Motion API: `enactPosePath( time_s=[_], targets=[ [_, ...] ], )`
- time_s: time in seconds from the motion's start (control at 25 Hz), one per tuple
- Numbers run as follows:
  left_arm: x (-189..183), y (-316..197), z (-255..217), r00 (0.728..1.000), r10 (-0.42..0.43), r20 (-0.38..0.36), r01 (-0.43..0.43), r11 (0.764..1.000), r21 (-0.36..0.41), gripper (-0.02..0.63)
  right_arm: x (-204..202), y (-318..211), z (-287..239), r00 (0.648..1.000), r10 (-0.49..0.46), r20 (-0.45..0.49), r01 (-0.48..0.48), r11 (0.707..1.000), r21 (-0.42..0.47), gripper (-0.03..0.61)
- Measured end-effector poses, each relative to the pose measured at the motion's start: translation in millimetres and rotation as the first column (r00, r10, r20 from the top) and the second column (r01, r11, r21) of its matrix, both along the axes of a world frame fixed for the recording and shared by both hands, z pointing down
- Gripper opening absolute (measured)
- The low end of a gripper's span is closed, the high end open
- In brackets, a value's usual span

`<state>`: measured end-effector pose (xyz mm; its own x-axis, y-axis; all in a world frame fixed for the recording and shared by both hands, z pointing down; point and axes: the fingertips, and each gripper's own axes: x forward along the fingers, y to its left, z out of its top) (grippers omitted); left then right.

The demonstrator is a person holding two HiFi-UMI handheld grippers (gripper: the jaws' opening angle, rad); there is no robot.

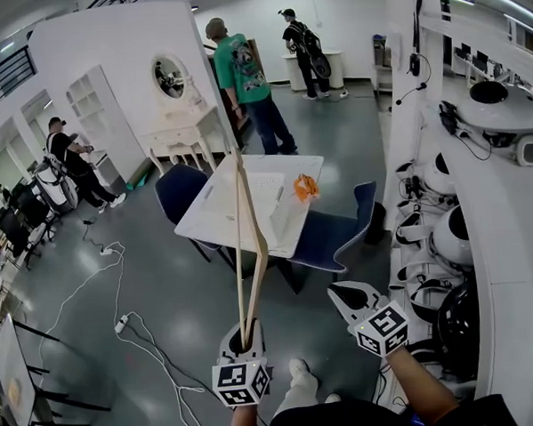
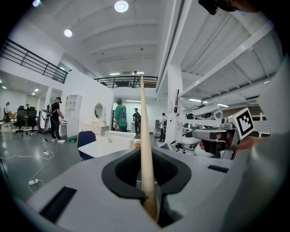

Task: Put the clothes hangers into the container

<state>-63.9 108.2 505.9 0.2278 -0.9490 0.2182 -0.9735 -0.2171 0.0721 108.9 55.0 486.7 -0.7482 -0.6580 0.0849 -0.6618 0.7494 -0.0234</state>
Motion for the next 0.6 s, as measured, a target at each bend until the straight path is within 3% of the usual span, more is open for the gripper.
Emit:
enactPosePath(
  time_s=[0.6],
  targets=[
    [-12.9, -50.1, 9.9, 1.000, 0.000, -0.022, 0.000, 1.000, 0.004, 0.052, -14.4, -47.8, 7.8, 1.000, -0.010, 0.000, 0.010, 1.000, -0.004, 0.020]
  ],
)
